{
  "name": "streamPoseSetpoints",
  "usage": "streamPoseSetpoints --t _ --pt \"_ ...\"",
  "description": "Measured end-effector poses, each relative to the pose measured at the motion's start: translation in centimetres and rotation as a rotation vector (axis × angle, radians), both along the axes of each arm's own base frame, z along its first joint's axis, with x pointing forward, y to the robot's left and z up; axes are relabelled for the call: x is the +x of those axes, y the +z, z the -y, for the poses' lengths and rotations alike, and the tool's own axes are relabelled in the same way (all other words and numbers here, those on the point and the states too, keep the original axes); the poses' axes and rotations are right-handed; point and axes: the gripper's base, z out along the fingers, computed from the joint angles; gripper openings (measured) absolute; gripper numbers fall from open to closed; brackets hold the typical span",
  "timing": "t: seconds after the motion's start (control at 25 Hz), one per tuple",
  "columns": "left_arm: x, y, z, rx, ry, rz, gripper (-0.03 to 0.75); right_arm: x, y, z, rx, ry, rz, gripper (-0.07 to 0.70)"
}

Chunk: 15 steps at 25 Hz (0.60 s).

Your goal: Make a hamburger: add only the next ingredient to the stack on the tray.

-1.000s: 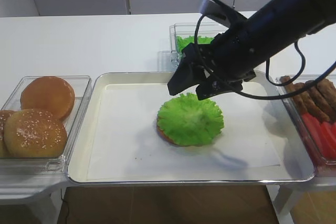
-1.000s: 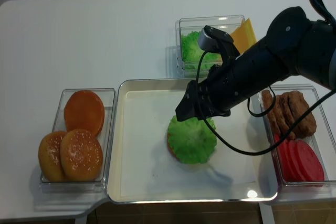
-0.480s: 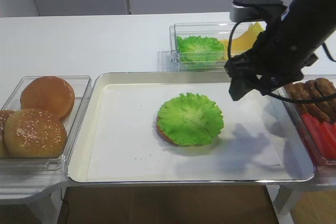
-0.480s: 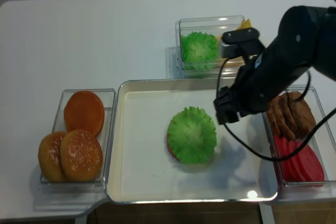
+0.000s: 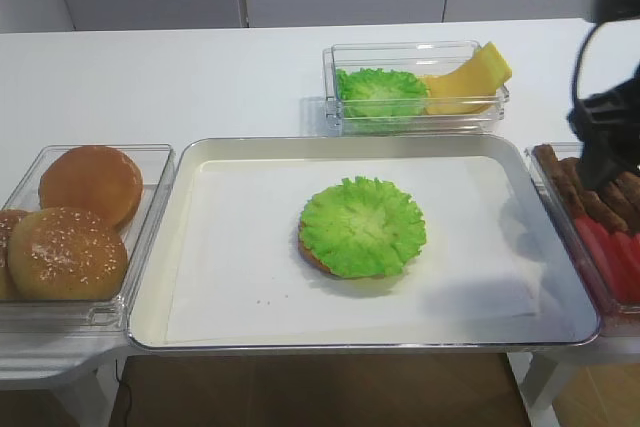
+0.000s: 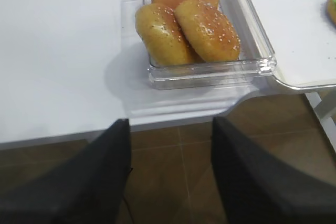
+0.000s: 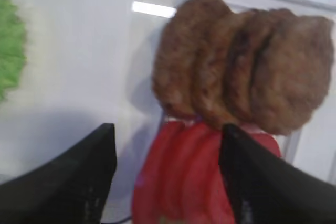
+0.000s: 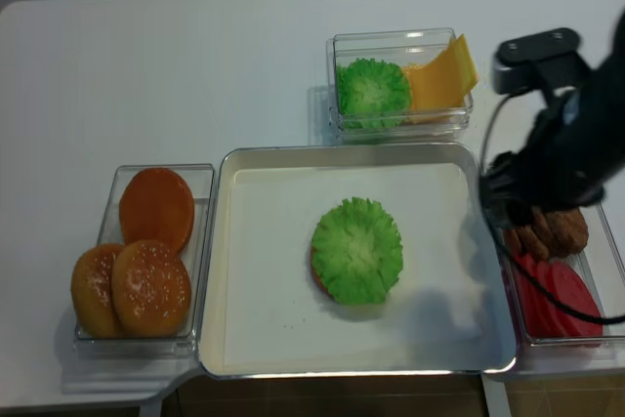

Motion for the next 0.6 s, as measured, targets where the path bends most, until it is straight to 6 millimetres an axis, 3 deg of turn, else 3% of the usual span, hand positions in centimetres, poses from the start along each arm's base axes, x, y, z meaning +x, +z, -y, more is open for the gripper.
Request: streamPoseSetpoints --t 0.2,0.6 --pt "0.0 0.0 0.0 0.0 0.0 0.0 0.372 -3.9 -0.8 3.4 0.003 -0.119 -0.021 0.463" --pt "0.0 0.0 0.0 0.0 0.0 0.0 0.372 -14.4 -0.8 4.5 0.051 -0.133 0.16 0.46"
